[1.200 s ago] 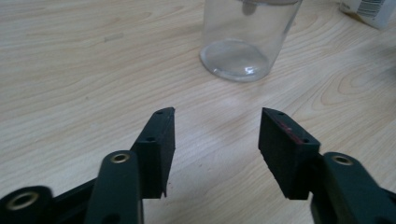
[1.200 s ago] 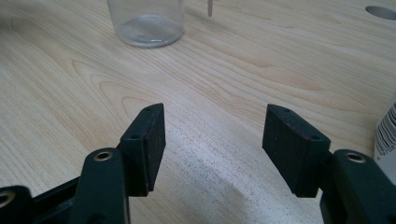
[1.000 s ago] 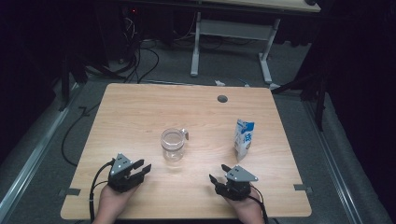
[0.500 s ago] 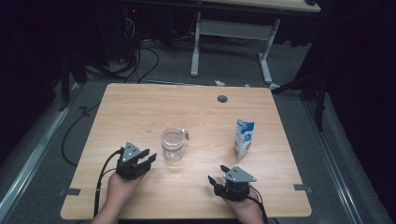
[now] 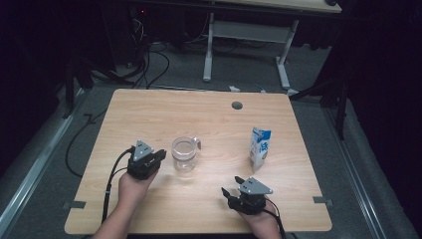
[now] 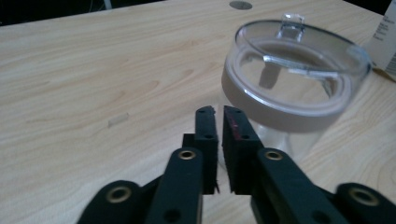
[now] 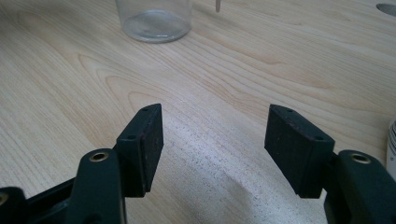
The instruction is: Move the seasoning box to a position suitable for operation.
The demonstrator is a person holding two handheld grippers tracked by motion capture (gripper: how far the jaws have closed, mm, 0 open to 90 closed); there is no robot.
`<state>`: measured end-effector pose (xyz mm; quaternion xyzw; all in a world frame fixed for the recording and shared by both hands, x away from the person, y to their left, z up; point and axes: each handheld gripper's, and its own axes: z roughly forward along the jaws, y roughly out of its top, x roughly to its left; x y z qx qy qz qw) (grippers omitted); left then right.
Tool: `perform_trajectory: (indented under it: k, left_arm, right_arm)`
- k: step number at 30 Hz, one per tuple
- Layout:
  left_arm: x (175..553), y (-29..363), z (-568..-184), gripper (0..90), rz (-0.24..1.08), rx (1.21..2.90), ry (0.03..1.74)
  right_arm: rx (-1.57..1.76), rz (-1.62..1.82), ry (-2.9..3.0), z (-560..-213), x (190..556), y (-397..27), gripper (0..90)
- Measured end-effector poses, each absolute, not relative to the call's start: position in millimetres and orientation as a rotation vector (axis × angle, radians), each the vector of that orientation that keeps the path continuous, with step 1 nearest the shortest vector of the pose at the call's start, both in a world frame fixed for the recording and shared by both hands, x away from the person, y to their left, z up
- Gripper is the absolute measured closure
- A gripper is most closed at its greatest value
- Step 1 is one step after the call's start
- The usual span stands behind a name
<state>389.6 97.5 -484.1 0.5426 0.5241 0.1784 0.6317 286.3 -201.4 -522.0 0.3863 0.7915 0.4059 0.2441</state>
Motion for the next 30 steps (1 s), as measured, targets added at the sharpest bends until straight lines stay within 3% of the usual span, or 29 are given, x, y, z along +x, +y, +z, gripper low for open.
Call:
perform_trajectory:
  k: [14, 30]
  left_arm:
    - [423.0, 80.1, -481.0, 90.0, 0.431, 1.252, 1.188]
    - [392.1, 79.5, -482.4, 90.0, 0.415, 1.226, 1.166]
  right_arm:
    - [1.054, 1.111, 2.163, -522.9, 286.3, -201.7, 37.6]
    - [1.046, 1.101, 2.171, -523.5, 285.3, -198.9, 37.6]
